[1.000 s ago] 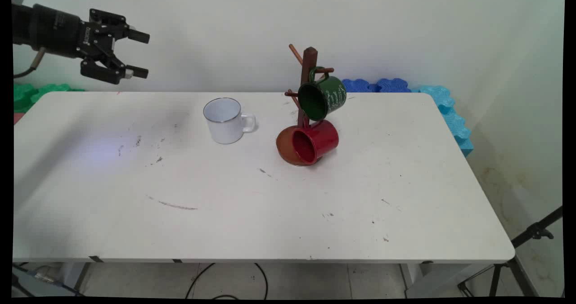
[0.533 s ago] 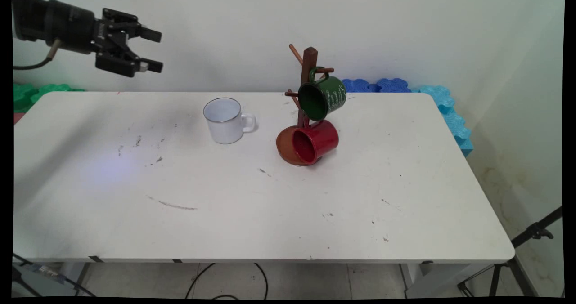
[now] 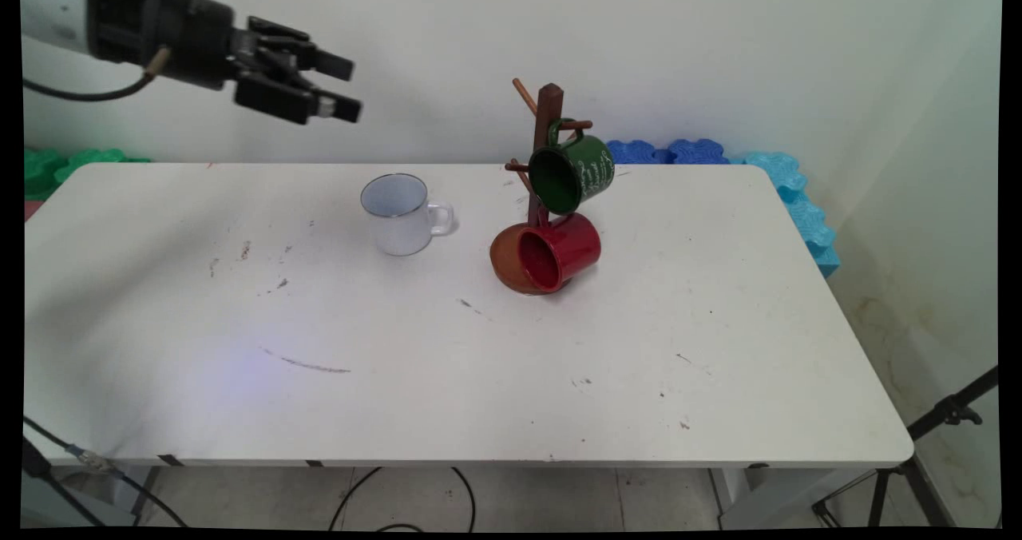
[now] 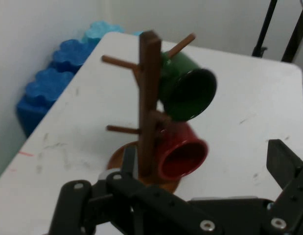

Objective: Pick up the green mug from the rack

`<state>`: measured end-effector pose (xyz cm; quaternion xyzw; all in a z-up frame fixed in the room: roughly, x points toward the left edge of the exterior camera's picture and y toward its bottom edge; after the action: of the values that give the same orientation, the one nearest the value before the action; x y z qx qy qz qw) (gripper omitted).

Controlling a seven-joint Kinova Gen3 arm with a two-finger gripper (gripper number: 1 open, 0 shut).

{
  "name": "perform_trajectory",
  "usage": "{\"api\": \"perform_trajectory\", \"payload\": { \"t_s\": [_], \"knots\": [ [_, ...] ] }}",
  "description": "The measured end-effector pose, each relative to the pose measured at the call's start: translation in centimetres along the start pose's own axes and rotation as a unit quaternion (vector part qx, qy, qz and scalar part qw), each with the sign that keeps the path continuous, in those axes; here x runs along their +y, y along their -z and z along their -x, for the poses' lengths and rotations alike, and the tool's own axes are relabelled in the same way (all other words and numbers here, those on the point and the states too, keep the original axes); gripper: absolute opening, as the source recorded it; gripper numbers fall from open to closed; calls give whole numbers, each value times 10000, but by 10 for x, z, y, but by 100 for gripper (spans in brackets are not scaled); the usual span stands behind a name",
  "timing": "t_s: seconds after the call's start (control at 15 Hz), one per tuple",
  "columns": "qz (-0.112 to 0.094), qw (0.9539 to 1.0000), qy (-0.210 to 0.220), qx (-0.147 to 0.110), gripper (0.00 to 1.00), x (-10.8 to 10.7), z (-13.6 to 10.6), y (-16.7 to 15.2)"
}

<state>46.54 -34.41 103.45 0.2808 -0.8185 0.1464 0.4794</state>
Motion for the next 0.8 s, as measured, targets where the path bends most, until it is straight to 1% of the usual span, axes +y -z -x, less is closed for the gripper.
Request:
{"api": "perform_trajectory", "payload": {
  "t_s": [0.13, 0.47, 0.6, 0.67, 0.8],
  "knots": [
    [63, 9997, 223, 34, 100, 13, -13, -23],
    [126, 9973, 715, 116, 100, 41, -32, -90],
    [104, 9956, 923, 135, 100, 51, -35, -119],
    [96, 9949, 996, 141, 100, 54, -35, -127],
    [57, 9923, 1225, 150, 100, 63, -35, -153]
  ]
}}
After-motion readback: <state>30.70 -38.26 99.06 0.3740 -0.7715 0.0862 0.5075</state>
